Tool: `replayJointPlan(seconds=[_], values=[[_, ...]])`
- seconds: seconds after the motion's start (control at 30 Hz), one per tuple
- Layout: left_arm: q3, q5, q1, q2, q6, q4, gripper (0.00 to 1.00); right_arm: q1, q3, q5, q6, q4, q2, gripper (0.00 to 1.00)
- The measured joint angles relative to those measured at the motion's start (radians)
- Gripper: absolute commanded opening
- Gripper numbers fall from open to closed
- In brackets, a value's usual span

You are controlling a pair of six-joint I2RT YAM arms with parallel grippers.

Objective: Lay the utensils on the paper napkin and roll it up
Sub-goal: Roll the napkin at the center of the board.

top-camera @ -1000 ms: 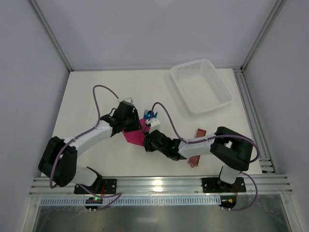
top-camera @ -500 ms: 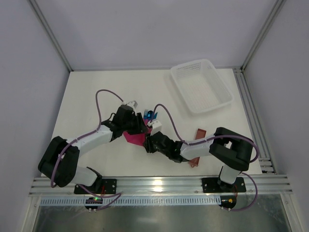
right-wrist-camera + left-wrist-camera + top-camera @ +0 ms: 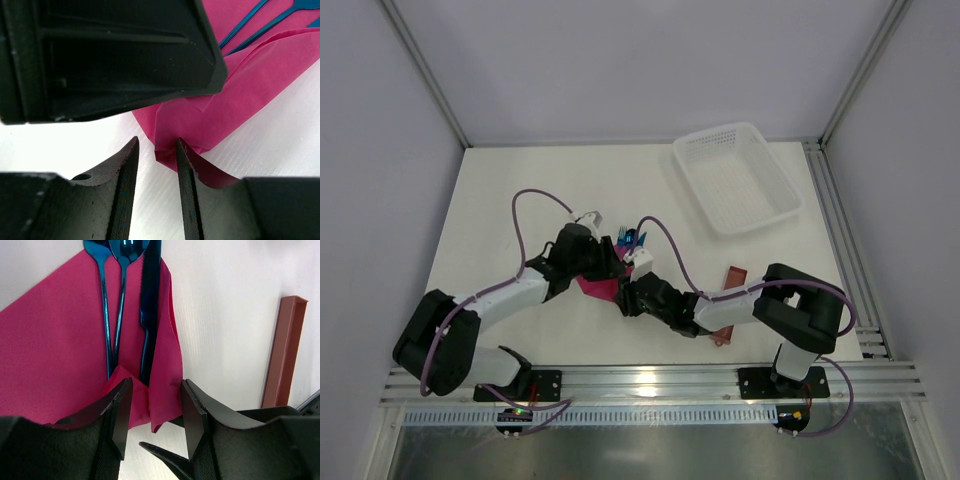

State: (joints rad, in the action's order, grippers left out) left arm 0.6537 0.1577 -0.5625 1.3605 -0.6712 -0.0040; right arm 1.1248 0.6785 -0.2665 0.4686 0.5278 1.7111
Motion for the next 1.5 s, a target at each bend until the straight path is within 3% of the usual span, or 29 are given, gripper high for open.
replayJointPlan(seconds=[0.43, 0.73, 1.17, 1.27, 1.37, 1.43, 1.5], values=[[-0.081, -0.04, 0.0, -0.063, 0.045, 0.106, 0.48, 0.0, 0.001, 0.0, -0.027, 0.002, 0.0, 0.38], [-0.144, -0.042, 0.0, -0.189, 0.066, 0.168, 0.5, 0.0, 0.02, 0.0, -0.03, 0.002, 0.003, 0.38], [-0.117, -0.042, 0.0, -0.056, 0.081, 0.164, 0.43, 0.0, 0.022, -0.001, -0.029, 0.003, 0.006, 0.38], [-0.101, -0.041, 0.0, -0.036, 0.08, 0.164, 0.36, 0.0, 0.022, -0.001, -0.029, 0.002, 0.006, 0.38], [-0.08, -0.042, 0.0, -0.007, 0.08, 0.164, 0.23, 0.0, 0.022, -0.001, -0.029, 0.002, 0.006, 0.38], [-0.07, -0.044, 0.0, 0.009, 0.08, 0.162, 0.08, 0.0, 0.021, -0.003, -0.027, 0.002, 0.005, 0.38], [-0.06, -0.049, 0.0, 0.019, 0.084, 0.156, 0.03, 0.0, 0.01, -0.005, -0.022, 0.001, -0.005, 0.38]])
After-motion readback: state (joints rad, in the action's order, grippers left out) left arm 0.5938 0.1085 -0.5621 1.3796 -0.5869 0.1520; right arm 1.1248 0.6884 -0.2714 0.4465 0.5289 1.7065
